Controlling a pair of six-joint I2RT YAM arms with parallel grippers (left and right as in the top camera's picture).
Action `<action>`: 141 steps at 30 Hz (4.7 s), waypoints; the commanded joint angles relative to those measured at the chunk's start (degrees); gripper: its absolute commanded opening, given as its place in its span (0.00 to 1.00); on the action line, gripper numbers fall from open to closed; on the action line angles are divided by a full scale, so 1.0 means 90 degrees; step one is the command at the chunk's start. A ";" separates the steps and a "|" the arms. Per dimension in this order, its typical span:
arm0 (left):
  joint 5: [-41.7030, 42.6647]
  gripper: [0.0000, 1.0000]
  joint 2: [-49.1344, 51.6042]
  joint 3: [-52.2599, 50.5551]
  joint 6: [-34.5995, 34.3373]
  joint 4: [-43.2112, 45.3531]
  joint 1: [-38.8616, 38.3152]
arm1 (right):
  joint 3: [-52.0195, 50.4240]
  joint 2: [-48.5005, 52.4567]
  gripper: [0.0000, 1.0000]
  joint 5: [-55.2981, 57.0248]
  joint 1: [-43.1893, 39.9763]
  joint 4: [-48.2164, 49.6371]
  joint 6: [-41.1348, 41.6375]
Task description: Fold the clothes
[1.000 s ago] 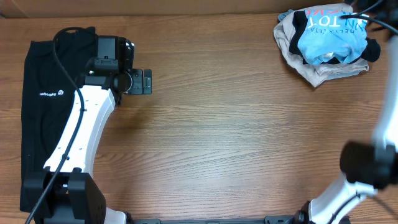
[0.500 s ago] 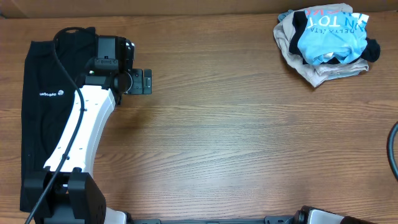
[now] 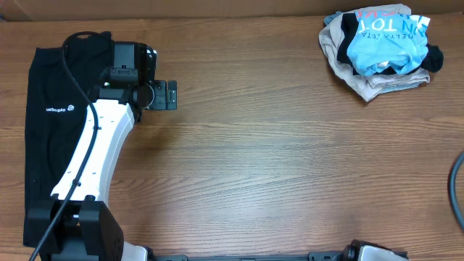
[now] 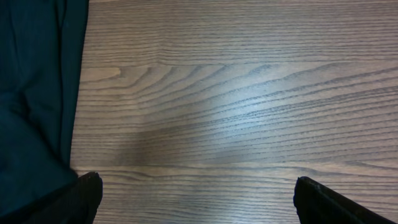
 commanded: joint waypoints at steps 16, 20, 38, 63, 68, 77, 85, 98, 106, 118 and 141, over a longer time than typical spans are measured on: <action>0.0056 1.00 -0.0002 0.0095 -0.0090 0.0000 0.0024 | -0.5824 -0.2125 1.00 -0.0763 0.1491 0.4007 0.0034; 0.0053 1.00 -0.0002 0.0095 -0.0090 0.0002 0.0024 | -0.7203 -0.2667 1.00 -0.0600 0.1523 0.4498 0.0036; 0.0056 1.00 -0.0002 0.0095 -0.0090 0.0002 0.0024 | -1.3272 -0.5748 1.00 0.0075 0.1872 0.7021 0.0039; 0.0056 1.00 -0.0002 0.0095 -0.0090 0.0002 0.0024 | -1.6230 -0.8327 1.00 0.0083 0.1872 0.6530 0.0155; 0.0053 1.00 -0.0002 0.0095 -0.0090 0.0002 0.0024 | -1.6230 -0.8565 1.00 0.0090 0.1872 0.5863 0.0153; 0.0056 1.00 -0.0002 0.0095 -0.0090 0.0002 0.0024 | -1.6230 -0.8784 1.00 0.0085 0.1872 0.5894 0.0153; 0.0053 1.00 -0.0002 0.0095 -0.0090 0.0002 0.0024 | -1.6230 -0.8779 1.00 0.0085 0.1872 0.5892 0.0153; 0.0056 1.00 -0.0002 0.0095 -0.0090 0.0002 0.0024 | -1.6230 -0.8779 1.00 0.0085 0.1872 0.5892 0.0153; 0.0053 1.00 -0.0002 0.0095 -0.0090 0.0000 0.0024 | -1.6230 -0.8779 1.00 0.0085 0.1872 0.5892 0.0153; 0.0053 1.00 -0.2205 -0.0311 -0.0090 -0.0061 0.0027 | -1.6230 -0.8779 1.00 0.0085 0.1872 0.5892 0.0153; 0.0056 1.00 -0.9114 -0.7317 -0.0767 0.4323 0.0573 | -1.6230 -0.8779 1.00 0.0085 0.1872 0.5892 0.0155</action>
